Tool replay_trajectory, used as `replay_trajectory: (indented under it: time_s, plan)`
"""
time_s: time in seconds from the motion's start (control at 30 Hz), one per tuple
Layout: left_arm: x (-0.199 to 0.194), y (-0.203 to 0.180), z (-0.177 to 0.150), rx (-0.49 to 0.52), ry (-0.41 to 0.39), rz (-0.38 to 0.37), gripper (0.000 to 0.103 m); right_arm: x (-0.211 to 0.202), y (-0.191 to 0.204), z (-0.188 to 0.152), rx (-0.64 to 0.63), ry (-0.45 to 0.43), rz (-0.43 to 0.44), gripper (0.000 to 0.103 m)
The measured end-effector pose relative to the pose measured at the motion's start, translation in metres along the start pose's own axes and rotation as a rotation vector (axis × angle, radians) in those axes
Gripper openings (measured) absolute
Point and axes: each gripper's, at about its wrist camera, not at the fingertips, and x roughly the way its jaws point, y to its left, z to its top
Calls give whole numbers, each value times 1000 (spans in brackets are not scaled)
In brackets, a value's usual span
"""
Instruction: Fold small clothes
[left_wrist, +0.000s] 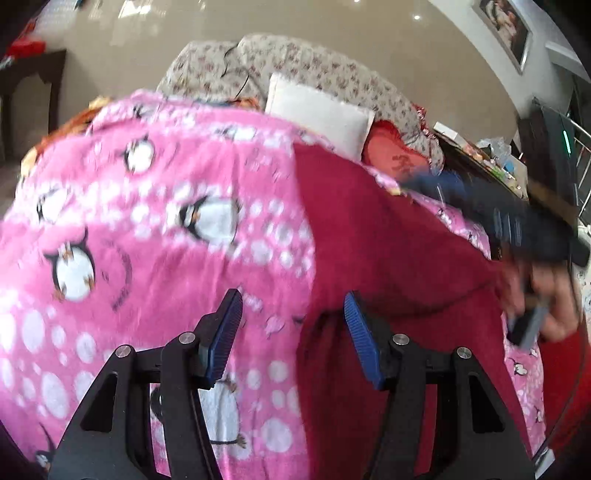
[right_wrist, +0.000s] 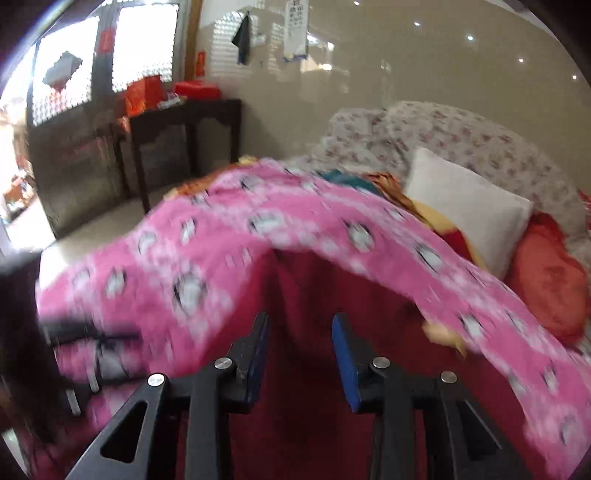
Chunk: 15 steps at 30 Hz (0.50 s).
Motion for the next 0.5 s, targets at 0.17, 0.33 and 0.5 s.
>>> replay_trajectory:
  time_s: [0.17,0.33,0.5]
  plan:
    - [17,-38,12,97,34,50,58,24,-33,-62,151,156,-29,33]
    - [58,-41,7,87,166,85,58,-17,-69,-81,308,36,5,33]
    - [56,-39,4,85,167,96,58,-87,-145,-100,422,-44,-343,60]
